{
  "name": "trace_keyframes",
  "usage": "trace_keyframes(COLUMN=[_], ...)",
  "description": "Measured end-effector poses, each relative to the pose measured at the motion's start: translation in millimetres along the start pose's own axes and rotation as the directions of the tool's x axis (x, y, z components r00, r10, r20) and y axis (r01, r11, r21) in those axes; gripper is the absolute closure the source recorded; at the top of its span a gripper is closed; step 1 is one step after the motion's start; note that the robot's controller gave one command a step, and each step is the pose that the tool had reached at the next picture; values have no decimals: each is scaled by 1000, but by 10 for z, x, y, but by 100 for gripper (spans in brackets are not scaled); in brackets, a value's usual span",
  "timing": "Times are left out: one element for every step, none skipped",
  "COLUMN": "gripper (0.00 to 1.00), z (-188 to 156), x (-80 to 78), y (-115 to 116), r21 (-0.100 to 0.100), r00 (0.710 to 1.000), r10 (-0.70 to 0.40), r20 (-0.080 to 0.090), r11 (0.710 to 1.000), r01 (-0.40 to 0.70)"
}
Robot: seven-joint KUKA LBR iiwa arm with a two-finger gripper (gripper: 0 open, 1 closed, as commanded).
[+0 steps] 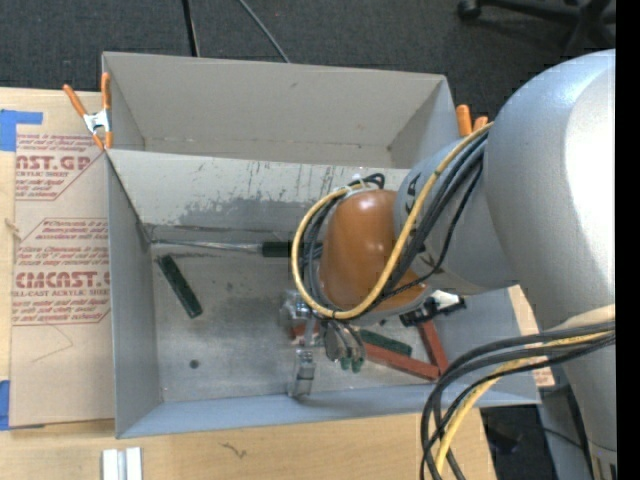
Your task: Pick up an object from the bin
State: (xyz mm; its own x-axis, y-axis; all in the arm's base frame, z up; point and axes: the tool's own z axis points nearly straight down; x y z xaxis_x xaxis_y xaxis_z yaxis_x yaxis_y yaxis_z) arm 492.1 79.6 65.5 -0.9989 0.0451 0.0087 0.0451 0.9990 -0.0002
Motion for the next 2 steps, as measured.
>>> trace_keyframes(gripper=[0,0], z=[-44,-49], x=[-218,-541], y=[-16,481], r21=[-2,-5], r00=[998,988], r10=[69,154], r20=[10,12], r11=[998,988], r01=[-69,-154])
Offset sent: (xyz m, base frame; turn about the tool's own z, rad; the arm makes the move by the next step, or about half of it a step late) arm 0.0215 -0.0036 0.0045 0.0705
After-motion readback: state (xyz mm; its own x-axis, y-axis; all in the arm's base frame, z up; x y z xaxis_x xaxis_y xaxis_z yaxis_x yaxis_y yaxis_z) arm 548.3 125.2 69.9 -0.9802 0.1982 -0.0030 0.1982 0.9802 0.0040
